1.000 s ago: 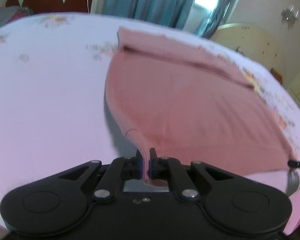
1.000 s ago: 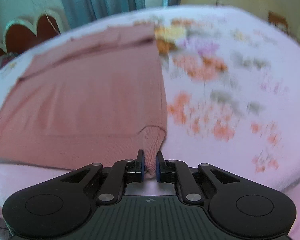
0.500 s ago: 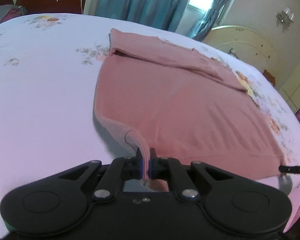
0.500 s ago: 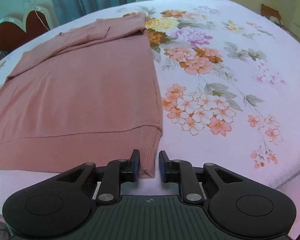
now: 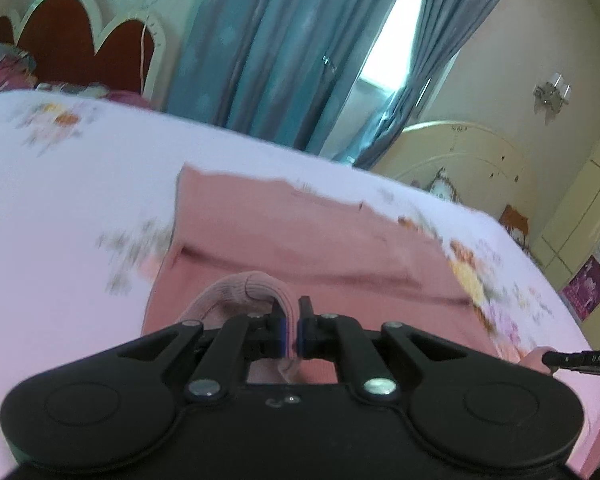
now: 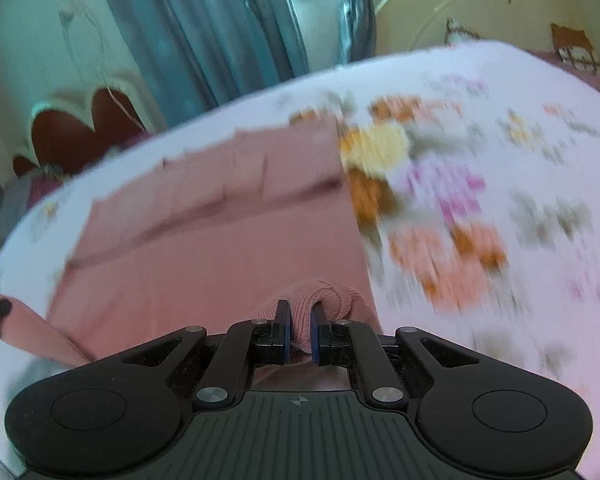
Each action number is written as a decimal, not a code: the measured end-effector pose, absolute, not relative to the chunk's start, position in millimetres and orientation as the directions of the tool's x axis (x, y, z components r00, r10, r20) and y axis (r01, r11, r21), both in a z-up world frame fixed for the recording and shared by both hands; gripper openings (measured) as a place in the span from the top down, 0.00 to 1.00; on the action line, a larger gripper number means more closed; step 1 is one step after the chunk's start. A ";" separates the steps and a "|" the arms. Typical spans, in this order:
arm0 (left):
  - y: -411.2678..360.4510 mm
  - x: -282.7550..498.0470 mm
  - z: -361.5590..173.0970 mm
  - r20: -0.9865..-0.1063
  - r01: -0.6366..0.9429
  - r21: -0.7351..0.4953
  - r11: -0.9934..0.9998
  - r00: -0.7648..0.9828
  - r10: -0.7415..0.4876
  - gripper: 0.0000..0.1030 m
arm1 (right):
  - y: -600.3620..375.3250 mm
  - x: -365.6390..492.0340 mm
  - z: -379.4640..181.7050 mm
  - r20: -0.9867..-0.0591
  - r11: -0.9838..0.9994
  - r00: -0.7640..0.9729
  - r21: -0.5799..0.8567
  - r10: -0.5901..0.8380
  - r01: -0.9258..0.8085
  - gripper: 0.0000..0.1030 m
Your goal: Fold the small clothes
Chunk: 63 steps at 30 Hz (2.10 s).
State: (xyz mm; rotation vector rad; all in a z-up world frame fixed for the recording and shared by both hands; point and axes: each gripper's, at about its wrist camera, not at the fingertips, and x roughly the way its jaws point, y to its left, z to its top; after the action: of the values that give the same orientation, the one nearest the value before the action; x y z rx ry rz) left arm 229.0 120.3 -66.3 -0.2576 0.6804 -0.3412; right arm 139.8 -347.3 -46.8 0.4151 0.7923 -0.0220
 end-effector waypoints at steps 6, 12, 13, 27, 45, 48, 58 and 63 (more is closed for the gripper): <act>102.6 295.8 -56.3 -0.520 0.241 -0.311 0.919 0.767 -0.377 0.95 | -360.8 224.9 -39.8 -0.650 0.906 0.746 0.389 0.143 0.166 0.92; 95.5 369.2 -64.9 -0.514 0.185 -0.325 0.928 0.789 -0.337 0.95 | -379.7 314.8 -48.8 -0.632 0.880 0.762 0.432 0.139 0.199 0.92; 95.4 381.1 -66.9 -0.516 0.174 -0.327 0.929 0.791 -0.330 0.95 | -382.8 329.7 -51.4 -0.633 0.874 0.763 0.438 0.135 0.210 0.92; 77.7 496.8 -127.7 -0.657 0.025 -0.225 0.974 0.734 -0.171 0.95 | -399.8 483.8 -121.1 -0.716 0.826 0.686 0.460 0.128 0.326 0.92; 90.1 497.2 -127.5 -0.687 0.209 -0.075 0.975 0.698 -0.202 0.19 | -401.1 502.2 -126.2 -0.684 0.923 0.693 0.379 0.228 0.071 0.37; 80.1 508.4 -139.9 -0.710 0.237 -0.034 0.971 0.678 -0.190 0.22 | -395.9 506.7 -135.3 -0.691 0.935 0.677 0.355 0.253 0.013 0.37; 87.4 531.9 -158.1 -0.729 0.270 -0.076 0.960 0.642 -0.238 0.58 | -407.2 514.9 -148.6 -0.647 0.877 0.613 0.445 0.453 -0.179 0.42; 87.8 529.8 -156.5 -0.713 0.289 -0.094 0.953 0.649 -0.267 0.86 | -401.7 517.9 -152.0 -0.694 0.903 0.579 0.349 0.429 -0.250 0.48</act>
State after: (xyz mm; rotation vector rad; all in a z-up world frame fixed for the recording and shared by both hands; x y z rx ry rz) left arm 529.8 87.8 -156.5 0.0293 0.8051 -0.3160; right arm 517.9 -401.7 -152.0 0.2232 0.8675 0.4009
